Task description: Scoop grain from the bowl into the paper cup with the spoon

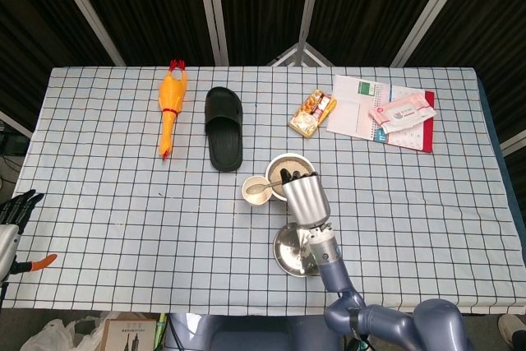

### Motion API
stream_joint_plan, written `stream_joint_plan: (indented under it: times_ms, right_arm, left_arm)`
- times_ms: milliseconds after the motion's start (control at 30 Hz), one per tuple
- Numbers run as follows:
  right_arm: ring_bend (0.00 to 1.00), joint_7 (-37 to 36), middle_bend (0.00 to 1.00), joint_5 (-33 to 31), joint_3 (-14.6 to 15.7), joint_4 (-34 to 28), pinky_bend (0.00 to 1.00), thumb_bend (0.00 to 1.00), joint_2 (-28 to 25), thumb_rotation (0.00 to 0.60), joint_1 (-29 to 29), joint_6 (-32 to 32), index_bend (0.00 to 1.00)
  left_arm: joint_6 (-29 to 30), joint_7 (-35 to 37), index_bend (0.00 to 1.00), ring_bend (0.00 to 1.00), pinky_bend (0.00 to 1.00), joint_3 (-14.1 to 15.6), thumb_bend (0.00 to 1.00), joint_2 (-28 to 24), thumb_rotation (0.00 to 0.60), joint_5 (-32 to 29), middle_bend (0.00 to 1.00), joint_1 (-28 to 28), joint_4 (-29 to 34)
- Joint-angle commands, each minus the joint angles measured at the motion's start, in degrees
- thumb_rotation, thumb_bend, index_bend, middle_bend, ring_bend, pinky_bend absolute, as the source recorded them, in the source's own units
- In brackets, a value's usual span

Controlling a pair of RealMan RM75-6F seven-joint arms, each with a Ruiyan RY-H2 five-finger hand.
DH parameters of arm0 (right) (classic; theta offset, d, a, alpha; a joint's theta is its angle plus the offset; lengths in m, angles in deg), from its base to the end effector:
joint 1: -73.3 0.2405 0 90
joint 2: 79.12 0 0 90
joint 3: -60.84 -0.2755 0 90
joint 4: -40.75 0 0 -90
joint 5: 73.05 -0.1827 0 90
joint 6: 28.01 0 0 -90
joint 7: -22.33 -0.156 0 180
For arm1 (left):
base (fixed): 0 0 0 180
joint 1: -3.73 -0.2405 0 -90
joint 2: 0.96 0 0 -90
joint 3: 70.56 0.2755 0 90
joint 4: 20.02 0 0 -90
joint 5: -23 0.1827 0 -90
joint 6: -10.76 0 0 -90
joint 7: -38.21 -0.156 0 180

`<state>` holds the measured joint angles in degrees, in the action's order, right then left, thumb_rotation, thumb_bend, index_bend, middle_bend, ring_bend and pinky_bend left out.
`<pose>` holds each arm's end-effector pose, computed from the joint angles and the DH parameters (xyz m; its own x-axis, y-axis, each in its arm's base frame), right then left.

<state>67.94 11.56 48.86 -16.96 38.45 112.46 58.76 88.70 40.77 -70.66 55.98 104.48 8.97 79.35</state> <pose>-0.1097 -0.3262 -0.0451 0.6231 0.4301 0.6533 -0.6300 -0.2191 0.7451 -0.3227 0.1815 0.2029 0.3407 0.1677 0.9251 0.9316 0.0721 -0.3562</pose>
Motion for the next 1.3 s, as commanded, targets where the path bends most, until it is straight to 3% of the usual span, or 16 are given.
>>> stream_joint_plan:
  times_ms: [33, 633, 1067, 1300]
  right_arm:
    - [0.99, 1.9, 0.83, 0.2, 0.2, -4.3, 1.00, 0.76, -2.4, 0.600, -1.5, 0.8, 0.69]
    - [0.99, 12.1, 0.83, -0.2, 11.8, -23.0, 1.00, 0.76, -12.0, 0.600, -12.1, -2.1, 0.69]
    - [0.99, 19.1, 0.83, -5.7, 12.5, -27.4, 1.00, 0.76, -14.3, 0.600, -15.4, -6.1, 0.69]
    - [0.99, 22.1, 0.83, -8.7, 11.9, -28.7, 1.00, 0.75, -14.9, 0.600, -16.4, -7.3, 0.60]
  left_arm:
    - [0.0, 0.1, 0.00, 0.00, 0.00, 0.0, 0.00, 0.0, 0.600, -0.1, 0.00, 0.0, 0.0]
    - [0.7, -1.2, 0.00, 0.00, 0.00, 0.0, 0.00, 0.4, 0.600, 0.0, 0.00, -0.3, 0.1]
    - [0.4, -2.2, 0.00, 0.00, 0.00, -0.1, 0.00, 0.6, 0.600, -0.7, 0.00, -0.3, 0.2]
    - [0.2, -2.3, 0.00, 0.00, 0.00, -0.1, 0.00, 0.6, 0.600, -0.9, 0.00, -0.3, 0.3]
